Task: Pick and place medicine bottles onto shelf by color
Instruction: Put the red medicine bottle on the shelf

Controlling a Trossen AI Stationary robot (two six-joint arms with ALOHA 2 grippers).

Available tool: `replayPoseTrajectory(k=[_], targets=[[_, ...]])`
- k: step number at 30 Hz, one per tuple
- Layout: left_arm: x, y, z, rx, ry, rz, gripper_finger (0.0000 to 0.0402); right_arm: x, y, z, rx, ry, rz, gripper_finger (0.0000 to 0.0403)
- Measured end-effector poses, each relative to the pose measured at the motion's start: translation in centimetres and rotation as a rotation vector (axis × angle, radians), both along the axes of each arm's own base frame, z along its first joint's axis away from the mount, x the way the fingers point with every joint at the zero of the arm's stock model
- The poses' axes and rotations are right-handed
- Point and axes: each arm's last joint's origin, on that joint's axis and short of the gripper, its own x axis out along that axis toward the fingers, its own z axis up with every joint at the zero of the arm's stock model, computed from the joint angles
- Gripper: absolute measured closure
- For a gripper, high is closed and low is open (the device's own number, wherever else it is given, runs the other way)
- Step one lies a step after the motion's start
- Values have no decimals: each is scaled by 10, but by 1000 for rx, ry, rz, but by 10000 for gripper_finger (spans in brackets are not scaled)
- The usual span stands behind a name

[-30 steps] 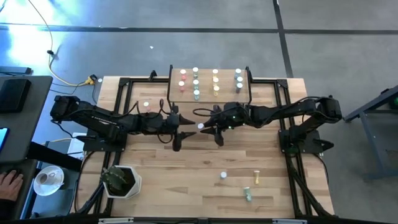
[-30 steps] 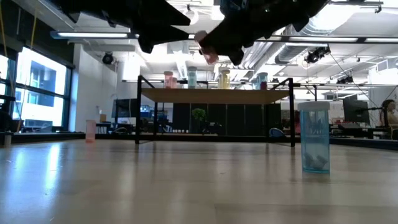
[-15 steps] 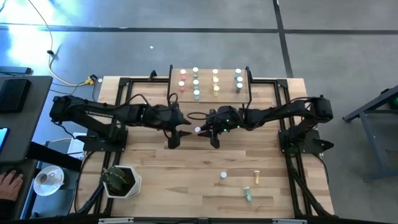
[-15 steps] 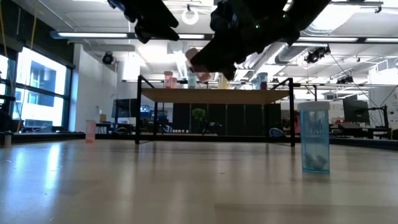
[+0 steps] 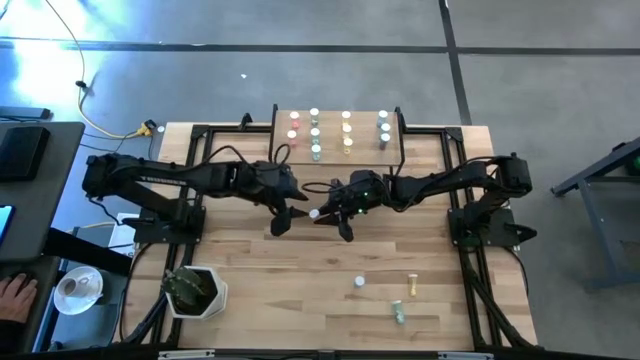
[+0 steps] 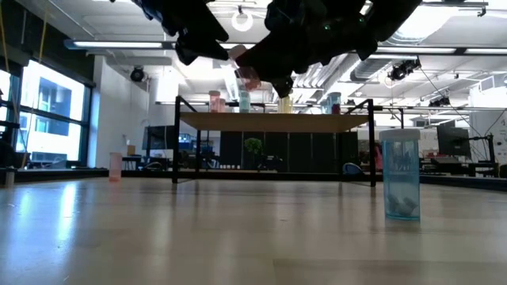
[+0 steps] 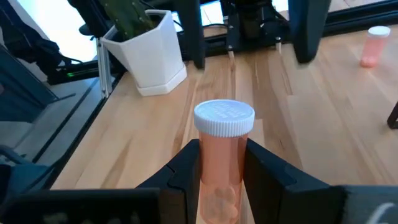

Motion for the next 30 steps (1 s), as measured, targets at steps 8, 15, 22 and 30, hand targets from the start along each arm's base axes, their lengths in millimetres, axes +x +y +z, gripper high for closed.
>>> replayPoseTrajectory(k=[8,15,22,30], targets=[[12,1,-11,-12,7,-26,199,0,0,-1,2,7,0,313],[22,2,-19,10,1,-41,199,0,0,-1,2,8,0,313],[24,2,-23,39,11,-64,200,0,0,-1,9,10,-2,313],[24,2,-21,34,-7,-90,225,0,0,-1,8,10,-4,313]])
